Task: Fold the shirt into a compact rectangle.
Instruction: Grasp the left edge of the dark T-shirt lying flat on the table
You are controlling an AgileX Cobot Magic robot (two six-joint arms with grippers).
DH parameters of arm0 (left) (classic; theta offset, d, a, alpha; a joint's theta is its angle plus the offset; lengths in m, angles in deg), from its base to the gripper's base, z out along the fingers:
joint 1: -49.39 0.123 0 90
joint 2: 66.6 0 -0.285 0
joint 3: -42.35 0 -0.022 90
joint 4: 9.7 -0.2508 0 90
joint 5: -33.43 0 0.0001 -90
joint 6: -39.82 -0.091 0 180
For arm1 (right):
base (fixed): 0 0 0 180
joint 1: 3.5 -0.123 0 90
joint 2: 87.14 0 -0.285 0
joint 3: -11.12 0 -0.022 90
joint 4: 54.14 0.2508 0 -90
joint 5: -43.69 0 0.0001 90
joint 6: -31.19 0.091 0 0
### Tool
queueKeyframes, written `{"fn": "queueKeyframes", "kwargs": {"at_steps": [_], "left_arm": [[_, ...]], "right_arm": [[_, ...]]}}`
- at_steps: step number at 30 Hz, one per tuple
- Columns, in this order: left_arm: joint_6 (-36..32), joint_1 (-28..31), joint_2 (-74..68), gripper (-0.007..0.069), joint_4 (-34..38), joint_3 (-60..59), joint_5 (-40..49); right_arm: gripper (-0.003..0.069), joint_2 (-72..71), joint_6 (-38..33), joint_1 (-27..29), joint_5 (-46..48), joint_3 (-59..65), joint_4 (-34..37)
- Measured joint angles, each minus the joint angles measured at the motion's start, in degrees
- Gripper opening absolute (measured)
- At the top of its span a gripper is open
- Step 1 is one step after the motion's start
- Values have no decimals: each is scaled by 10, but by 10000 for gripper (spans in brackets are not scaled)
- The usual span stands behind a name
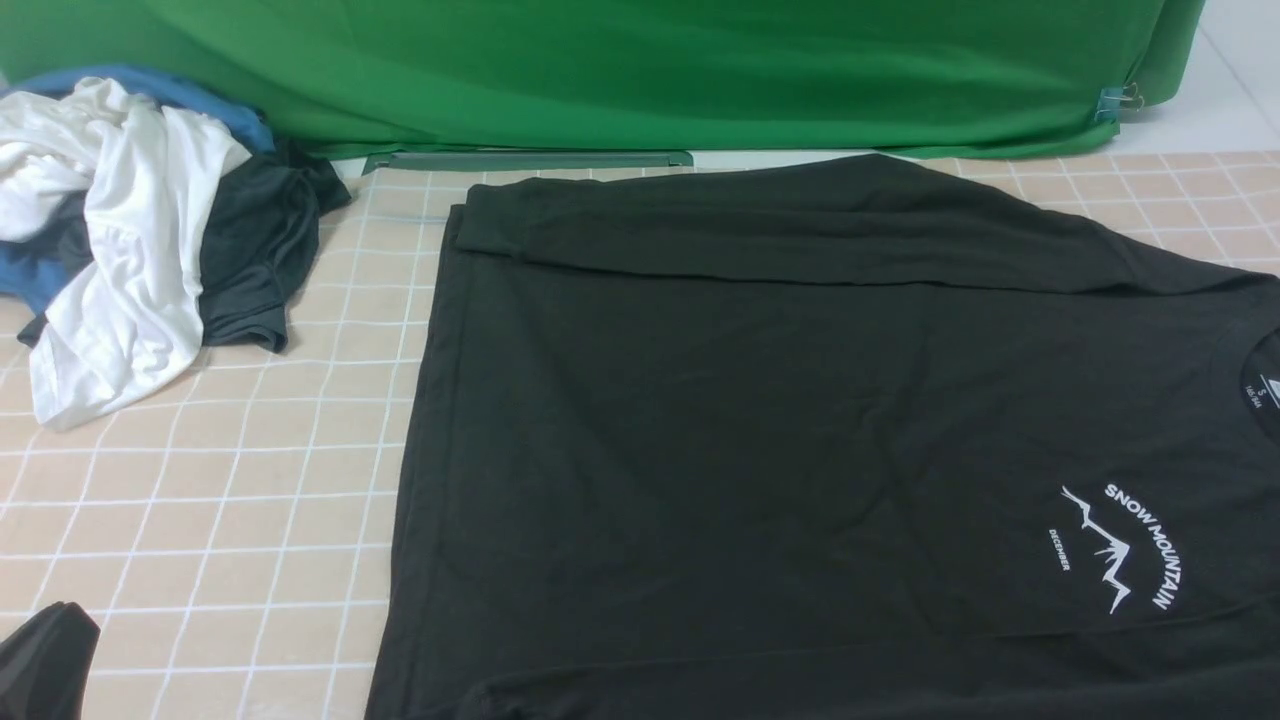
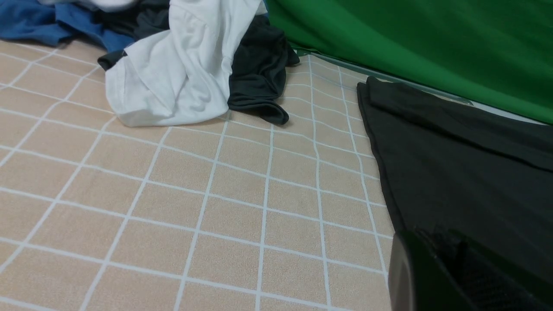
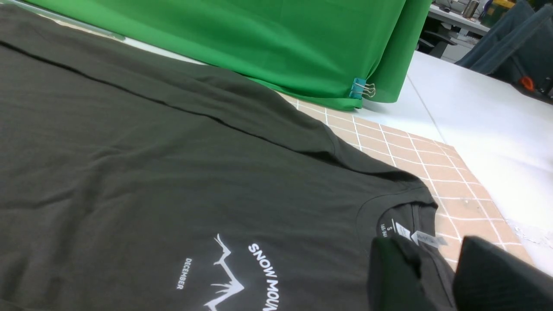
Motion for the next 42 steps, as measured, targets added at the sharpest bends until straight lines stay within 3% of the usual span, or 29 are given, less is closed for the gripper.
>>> {"fn": "queueKeyframes", "kwargs": {"at_steps": [31,34,36,37,39,42], "left_arm": [[-5,0,0,18,-22,0,-3],[42,0,0,18,79,0,-10],[119,0,0,18,226,0,-9],[125,0,0,18,253,0,-9],[174,0,0,18,390,0,-9],[188,0,0,18,450,0,-11]], "right_arm": [[239,0,0,0,0,0,0],[239,0,50,0,-5,0,47],[239,0,184,0,-21,0,161],[239,0,184,0,-22,0,170],[239,0,296,0,-29,0,242],[239,0,360,0,-32,0,271]]}}
